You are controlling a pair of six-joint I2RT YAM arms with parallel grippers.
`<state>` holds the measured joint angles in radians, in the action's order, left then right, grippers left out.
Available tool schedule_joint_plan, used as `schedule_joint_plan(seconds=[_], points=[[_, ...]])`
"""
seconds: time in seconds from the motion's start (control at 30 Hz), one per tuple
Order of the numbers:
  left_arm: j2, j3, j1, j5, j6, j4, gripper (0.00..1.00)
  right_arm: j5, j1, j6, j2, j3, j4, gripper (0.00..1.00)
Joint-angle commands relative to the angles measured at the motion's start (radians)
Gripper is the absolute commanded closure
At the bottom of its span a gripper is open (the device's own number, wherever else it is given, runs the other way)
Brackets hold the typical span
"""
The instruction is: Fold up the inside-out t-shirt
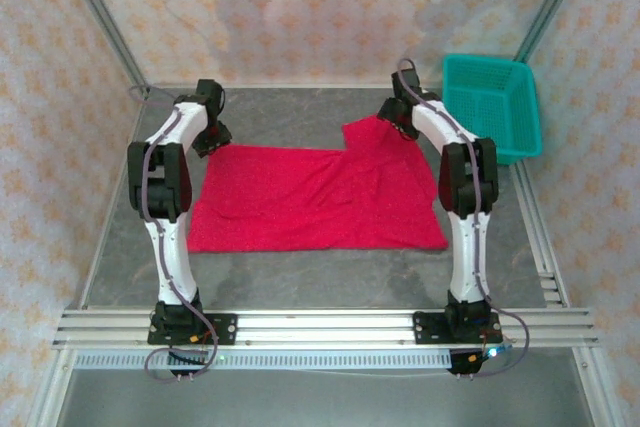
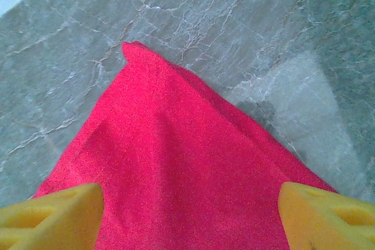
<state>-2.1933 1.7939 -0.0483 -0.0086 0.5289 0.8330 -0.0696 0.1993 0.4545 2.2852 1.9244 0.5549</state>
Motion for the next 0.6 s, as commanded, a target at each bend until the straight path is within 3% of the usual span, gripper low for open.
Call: schedule_joint_plan(seconds=[0.0,0.23,0.4,0.57], points=[[-0.022,0.070,-0.009,-0.020,-0.015,0.043,0.55,0.057,-0.003,-0.032,0.035,0.102,0.059,0.22],[-0.121,0.126,-0.009,-0.004,-0.009,0.041,0.58,0.069,-0.021,-0.058,0.138,0.222,0.076,0.22],[-0.165,0.162,-0.010,-0.003,-0.022,0.060,0.70,0.054,-0.039,-0.057,0.272,0.403,0.132,0.22],[-0.164,0.137,-0.010,0.006,-0.019,0.051,0.73,-0.016,-0.041,-0.023,0.376,0.533,0.142,0.22]])
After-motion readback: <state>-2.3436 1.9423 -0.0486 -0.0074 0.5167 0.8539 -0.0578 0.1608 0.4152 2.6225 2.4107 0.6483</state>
